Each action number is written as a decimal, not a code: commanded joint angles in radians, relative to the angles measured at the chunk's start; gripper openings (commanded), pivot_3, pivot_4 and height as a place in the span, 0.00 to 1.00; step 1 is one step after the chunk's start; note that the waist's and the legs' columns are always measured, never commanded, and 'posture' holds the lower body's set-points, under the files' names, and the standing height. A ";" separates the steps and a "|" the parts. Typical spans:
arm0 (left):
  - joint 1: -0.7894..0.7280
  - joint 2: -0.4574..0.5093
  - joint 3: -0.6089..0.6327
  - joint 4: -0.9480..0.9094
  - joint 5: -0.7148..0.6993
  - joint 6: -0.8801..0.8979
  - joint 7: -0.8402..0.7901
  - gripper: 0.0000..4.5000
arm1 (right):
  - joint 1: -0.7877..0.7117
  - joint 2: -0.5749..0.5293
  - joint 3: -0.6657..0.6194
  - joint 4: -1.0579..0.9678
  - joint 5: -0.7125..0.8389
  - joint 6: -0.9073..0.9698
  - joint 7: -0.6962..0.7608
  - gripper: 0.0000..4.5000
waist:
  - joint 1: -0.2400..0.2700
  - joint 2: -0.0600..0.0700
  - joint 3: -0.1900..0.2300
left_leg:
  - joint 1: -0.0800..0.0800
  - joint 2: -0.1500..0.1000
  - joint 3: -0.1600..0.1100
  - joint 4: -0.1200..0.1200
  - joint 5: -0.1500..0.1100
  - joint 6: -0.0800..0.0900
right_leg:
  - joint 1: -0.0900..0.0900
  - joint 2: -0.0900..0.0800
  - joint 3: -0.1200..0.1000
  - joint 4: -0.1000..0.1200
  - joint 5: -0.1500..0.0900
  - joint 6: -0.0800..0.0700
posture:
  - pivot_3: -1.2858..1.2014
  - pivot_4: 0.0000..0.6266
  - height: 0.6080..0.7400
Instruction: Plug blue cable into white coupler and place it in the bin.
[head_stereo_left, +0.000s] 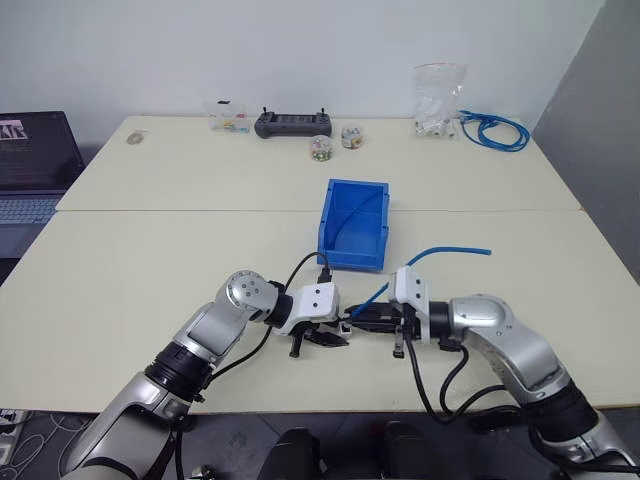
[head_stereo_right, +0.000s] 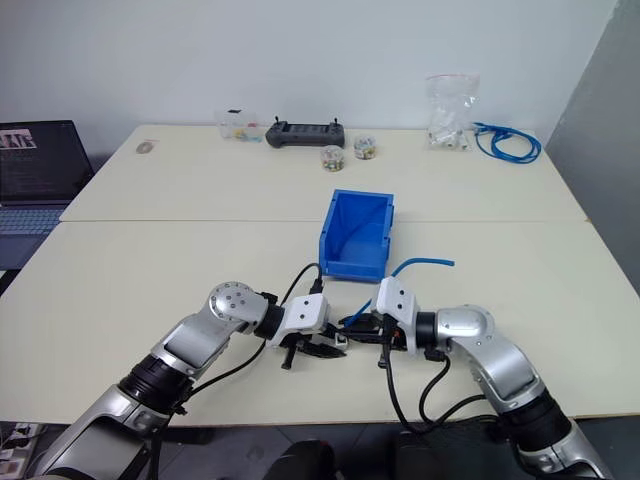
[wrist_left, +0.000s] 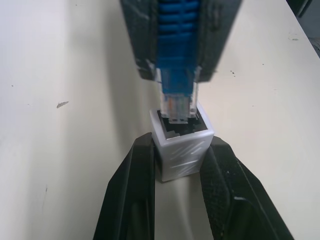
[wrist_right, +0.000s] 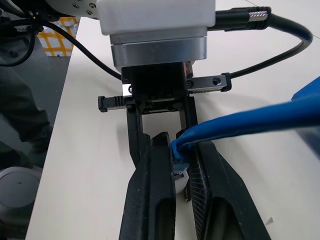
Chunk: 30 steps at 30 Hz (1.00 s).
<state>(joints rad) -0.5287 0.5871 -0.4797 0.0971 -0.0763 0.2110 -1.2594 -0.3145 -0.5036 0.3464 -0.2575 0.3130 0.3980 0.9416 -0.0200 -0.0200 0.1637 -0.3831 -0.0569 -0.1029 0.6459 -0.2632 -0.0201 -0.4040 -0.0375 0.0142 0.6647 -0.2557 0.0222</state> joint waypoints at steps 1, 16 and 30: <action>0.021 0.011 -0.011 0.020 0.030 0.012 -0.010 0.20 | 0.002 0.001 0.015 0.001 -0.026 -0.042 0.019 0.02 | -0.001 0.000 0.000 | 0.000 0.000 0.000 0.000 0.000 0.000 | 0.000 0.000 0.000 0.000 0.000 0.000 | 0.52 0.24 1.00; 0.027 0.011 -0.008 0.013 0.039 0.006 -0.031 0.20 | -0.055 0.005 0.057 0.115 -0.080 -0.109 0.094 0.02 | -0.007 0.001 -0.002 | 0.002 0.000 0.000 0.000 0.000 0.000 | 0.001 0.001 0.000 0.001 0.000 0.000 | 0.52 0.24 1.00; 0.030 0.015 -0.007 0.009 0.041 -0.002 -0.034 0.20 | -0.088 -0.024 0.102 0.169 -0.122 -0.156 0.192 0.02 | -0.007 0.001 -0.004 | 0.002 0.000 0.000 0.000 0.000 0.000 | 0.001 0.001 0.000 0.001 0.000 0.000 | 0.52 0.24 1.00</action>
<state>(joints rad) -0.5191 0.5913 -0.4655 0.0988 -0.0651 0.2075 -1.2788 -0.4124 -0.5077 0.4105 -0.1186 0.2201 0.2300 1.0931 -0.0269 -0.0191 0.1601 -0.3808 -0.0564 -0.1031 0.6458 -0.2632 -0.0201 -0.4027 -0.0368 0.0140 0.6654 -0.2556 0.0221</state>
